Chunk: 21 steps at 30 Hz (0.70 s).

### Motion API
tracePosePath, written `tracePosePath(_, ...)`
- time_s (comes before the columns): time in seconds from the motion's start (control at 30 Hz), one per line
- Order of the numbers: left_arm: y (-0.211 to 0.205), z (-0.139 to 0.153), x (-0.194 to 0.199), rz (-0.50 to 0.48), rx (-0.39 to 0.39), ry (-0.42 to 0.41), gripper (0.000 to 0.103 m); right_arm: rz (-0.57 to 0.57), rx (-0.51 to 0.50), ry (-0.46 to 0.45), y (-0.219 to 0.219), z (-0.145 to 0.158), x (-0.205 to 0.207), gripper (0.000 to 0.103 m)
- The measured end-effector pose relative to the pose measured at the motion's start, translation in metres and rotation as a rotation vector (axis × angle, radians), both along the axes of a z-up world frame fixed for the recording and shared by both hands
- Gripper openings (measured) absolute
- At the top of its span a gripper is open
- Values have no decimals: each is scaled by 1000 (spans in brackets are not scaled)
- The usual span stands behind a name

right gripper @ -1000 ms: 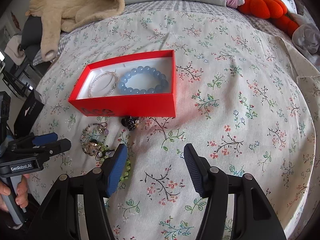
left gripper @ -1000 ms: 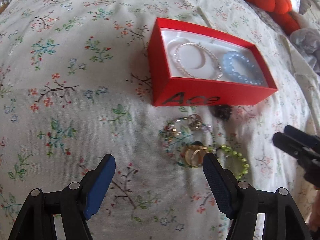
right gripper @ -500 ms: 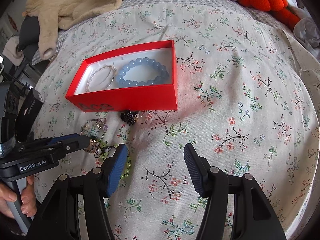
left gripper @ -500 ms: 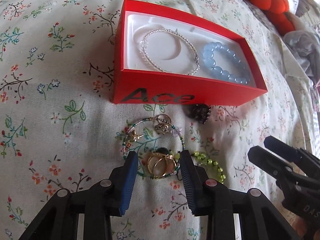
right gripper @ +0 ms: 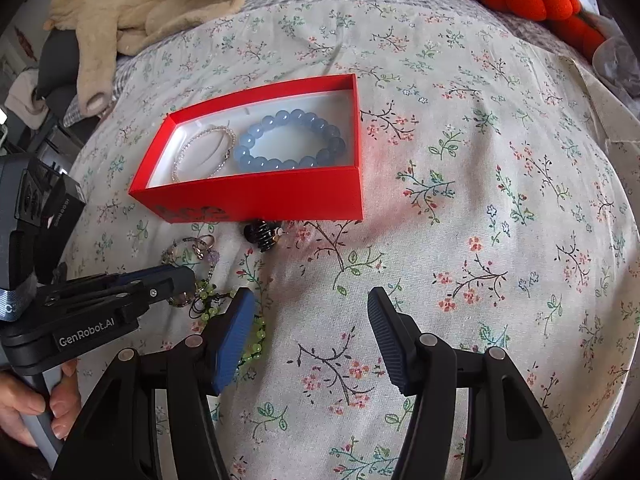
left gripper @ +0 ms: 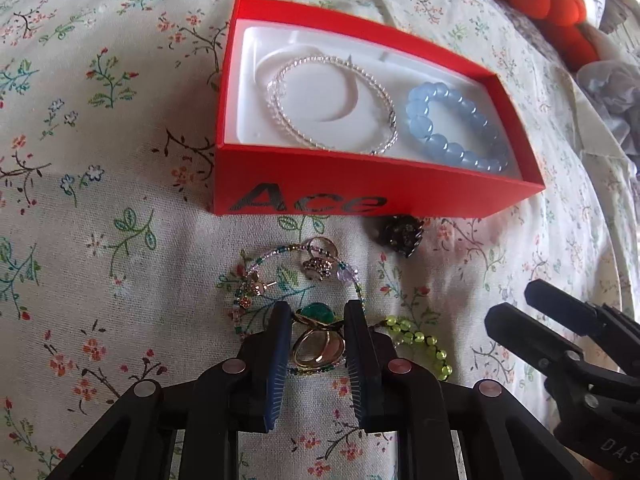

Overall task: Organize jewelry
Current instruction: 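Grasp the gold green-stone ring with the left tool while the right tool grasps the black hair clip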

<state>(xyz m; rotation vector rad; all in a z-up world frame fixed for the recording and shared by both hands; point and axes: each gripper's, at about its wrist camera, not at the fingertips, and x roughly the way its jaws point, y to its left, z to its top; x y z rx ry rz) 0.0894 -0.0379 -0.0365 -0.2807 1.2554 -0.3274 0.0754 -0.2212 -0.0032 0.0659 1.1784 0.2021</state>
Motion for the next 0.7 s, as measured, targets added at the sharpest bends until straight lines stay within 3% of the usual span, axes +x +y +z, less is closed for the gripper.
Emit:
tracePosePath(0.23, 17, 21, -4, 30, -5, -78, 21, -52, 105, -2, 0, 1, 14, 61)
tracePosePath(0.33, 24, 25, -4, 37, -2, -86, 21, -59, 165, 8, 6, -1, 23, 41)
tracePosePath(0.4, 28, 24, -4, 39, -4, -83, 21, -57, 187, 19, 12, -4, 28, 38)
tracePosePath(0.7, 32, 22, -3, 39, -6, -72, 21, -23, 73, 3, 40, -15, 46, 37)
